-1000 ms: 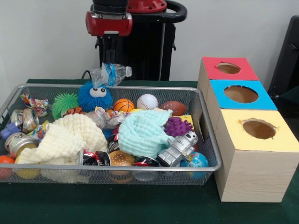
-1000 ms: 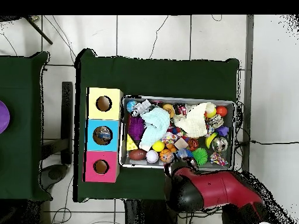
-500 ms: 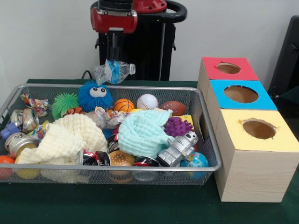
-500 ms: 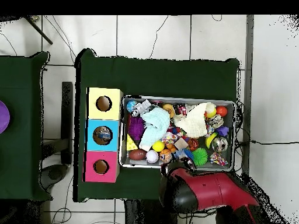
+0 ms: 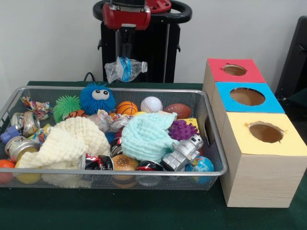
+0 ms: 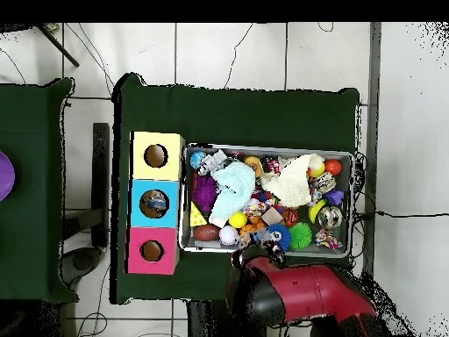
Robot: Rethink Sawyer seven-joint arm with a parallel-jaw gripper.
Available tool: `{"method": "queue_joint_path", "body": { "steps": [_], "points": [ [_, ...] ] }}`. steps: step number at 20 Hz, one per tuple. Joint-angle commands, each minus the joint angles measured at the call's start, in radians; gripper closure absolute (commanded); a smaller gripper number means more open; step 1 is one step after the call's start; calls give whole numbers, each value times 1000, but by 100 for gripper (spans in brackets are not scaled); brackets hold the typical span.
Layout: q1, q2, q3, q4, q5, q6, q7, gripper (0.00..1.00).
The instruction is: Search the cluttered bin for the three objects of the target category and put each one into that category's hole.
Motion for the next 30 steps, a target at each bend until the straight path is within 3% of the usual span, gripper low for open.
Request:
{"method": "queue_joint_path", "body": {
  "steps": [1,12,30],
  "points": [
    [49,-9,-47,75,62,-8,190,100],
    [185,35,-142,83,107,-79,258,100],
    [350,63,-259,79,227,-117,259,100]
  ]
}}
